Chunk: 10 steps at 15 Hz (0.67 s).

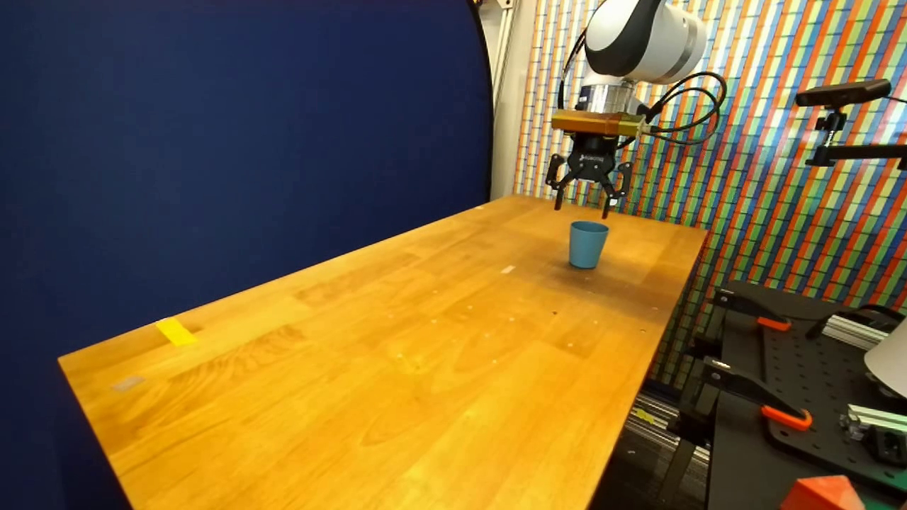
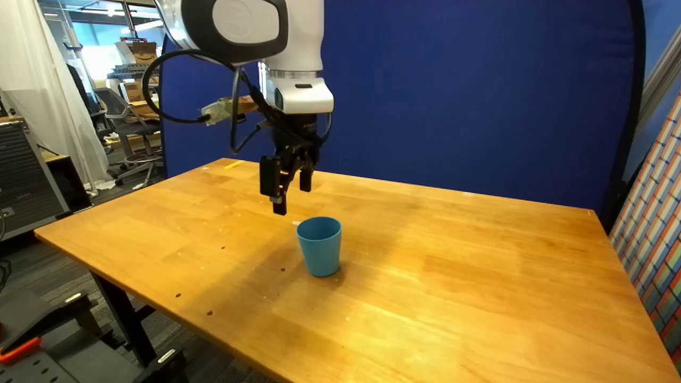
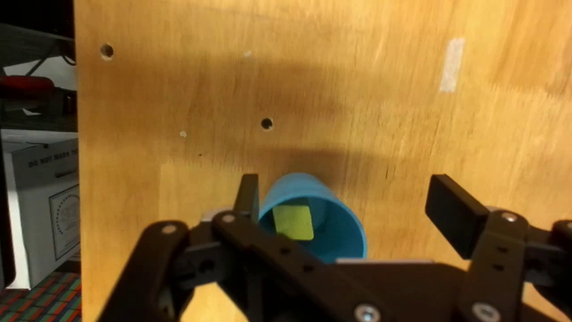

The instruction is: Put the block in the cup

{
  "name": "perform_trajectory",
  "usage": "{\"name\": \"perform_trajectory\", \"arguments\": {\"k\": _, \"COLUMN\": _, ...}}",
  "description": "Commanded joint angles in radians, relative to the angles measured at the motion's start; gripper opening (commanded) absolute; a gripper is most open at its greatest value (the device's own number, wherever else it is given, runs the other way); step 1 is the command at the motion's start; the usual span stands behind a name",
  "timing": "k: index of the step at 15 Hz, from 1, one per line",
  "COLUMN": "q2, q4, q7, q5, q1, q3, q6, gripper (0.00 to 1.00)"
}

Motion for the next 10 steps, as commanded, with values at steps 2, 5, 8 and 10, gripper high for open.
{"name": "perform_trajectory", "arguments": {"k": 2, "q2": -0.090, "q4": 0.011, "q7": -0.080, "q5": -0.036, "q1": 0.053, "q3": 0.066, "q6": -0.175, "gripper": 1.00}}
{"name": "perform_trajectory", "arguments": {"k": 5, "q2": -0.133, "q4": 0.059, "q7": -0.141, "q5": -0.043, "q1": 0.084, "q3": 0.112, "q6": -0.318, "gripper": 1.00}}
{"name": "perform_trajectory", "arguments": {"k": 8, "q2": -0.161, "q4": 0.154, "q7": -0.234, "q5": -0.048, "q1": 0.099, "q3": 0.138, "q6": -0.492, "gripper": 1.00}}
{"name": "perform_trajectory", "arguments": {"k": 10, "q2": -0.146, "q4": 0.121, "q7": -0.189, "q5": -0.034, "q1": 0.099, "q3": 0.141, "q6": -0.435, "gripper": 1.00}}
